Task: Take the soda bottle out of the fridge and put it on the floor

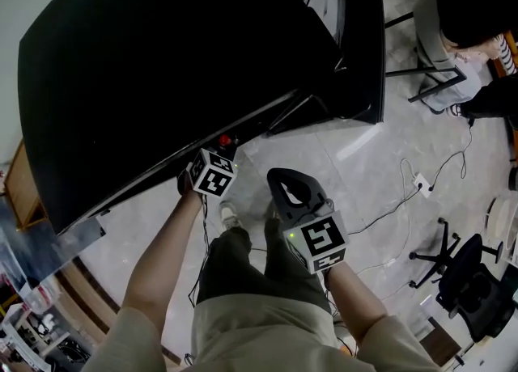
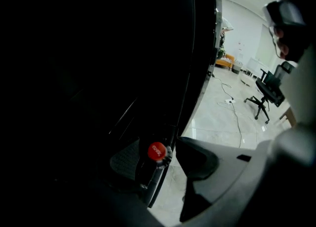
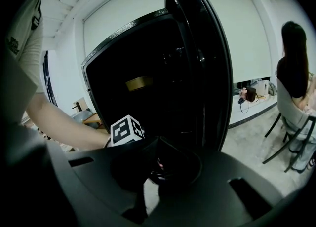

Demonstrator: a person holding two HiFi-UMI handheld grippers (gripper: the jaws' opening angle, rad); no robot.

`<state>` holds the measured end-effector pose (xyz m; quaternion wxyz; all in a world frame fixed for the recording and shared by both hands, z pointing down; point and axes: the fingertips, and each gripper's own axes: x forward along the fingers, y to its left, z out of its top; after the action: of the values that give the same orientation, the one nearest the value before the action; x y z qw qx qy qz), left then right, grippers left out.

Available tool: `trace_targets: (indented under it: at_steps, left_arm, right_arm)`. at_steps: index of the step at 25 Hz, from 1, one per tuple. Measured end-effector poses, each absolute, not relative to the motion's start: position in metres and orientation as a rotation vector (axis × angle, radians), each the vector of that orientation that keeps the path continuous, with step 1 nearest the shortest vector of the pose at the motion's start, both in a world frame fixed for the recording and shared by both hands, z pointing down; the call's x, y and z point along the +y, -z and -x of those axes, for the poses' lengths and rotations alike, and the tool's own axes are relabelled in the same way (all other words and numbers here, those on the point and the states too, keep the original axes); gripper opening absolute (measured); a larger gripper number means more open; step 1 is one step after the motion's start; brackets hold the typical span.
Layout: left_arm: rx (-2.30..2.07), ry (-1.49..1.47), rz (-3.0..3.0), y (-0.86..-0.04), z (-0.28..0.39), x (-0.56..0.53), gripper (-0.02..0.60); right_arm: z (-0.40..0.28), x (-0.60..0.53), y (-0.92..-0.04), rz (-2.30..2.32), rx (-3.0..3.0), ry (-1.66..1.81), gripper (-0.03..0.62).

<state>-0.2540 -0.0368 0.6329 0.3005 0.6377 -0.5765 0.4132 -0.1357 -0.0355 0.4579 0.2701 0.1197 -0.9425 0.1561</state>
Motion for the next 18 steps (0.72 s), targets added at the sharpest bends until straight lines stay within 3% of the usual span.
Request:
trace_targets:
  at_steps: [8, 11, 18]
  left_arm:
    - [-1.474, -1.089, -1.643, -0.668, 0.256, -0.033, 0.193]
    - [-1.478, -1.088, -1.64, -0.672, 0.257, -0.034, 0.134]
    - [-1.452, -1.073, -1.655, -0.674, 0.256, -0.034, 0.13]
  right_arm:
    - [0.13, -0.044, -0.474, -0.34, -2.525, -0.451, -0.005]
    - [0.124, -0.042, -0.481, -0.327, -2.509, -0.444, -0.005]
    - [0.116, -0.038, -0.491, -0.31, -2.484, -0.448, -0.005]
